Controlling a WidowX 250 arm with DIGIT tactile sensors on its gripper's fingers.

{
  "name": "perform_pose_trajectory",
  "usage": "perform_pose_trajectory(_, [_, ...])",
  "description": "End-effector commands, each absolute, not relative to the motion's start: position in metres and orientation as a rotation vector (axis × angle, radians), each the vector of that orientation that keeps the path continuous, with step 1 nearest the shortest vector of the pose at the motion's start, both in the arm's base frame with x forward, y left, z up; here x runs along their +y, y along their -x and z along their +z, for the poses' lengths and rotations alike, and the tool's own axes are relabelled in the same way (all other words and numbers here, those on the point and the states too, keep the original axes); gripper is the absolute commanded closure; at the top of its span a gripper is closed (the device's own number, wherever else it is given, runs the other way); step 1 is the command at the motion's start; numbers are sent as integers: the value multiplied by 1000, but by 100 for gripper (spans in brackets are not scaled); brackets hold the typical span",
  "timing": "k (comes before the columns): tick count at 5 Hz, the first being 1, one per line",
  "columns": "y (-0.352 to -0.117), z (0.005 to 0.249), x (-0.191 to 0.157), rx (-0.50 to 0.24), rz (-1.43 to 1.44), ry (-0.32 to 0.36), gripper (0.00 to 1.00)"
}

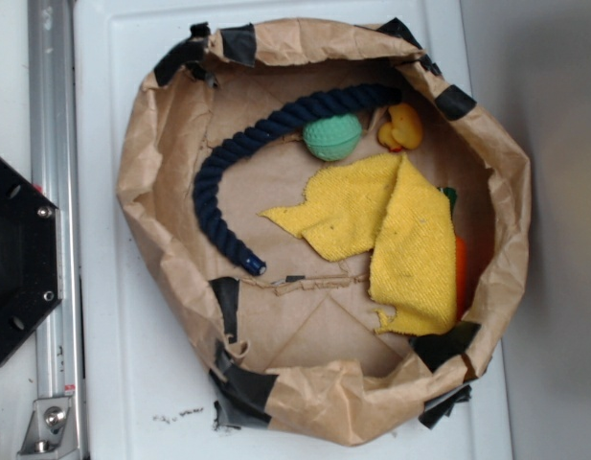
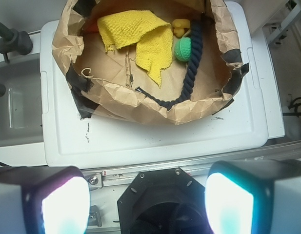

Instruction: Grab the blue rope.

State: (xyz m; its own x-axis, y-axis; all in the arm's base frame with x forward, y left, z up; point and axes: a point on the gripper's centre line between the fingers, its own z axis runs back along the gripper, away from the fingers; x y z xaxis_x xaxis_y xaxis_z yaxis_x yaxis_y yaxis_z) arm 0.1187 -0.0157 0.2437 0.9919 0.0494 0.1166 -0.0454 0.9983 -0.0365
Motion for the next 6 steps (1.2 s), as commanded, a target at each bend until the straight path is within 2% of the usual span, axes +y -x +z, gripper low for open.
perform_pose_trajectory(1, [-119,244,-16,-118,48,34,0])
perform_pose_trajectory(2, [-165,201,17,-35,34,-75,0])
perform_pose_trajectory(3, [-198,165,30,-53,103,-113,0])
perform_pose_trajectory(4, [-216,137,32,-93,46,-191,0])
perform_pose_trajectory(5, [-221,110,36,-72,20,-205,0])
perform_pose_trajectory(6, [-236,88,40,-55,-24,-250,0])
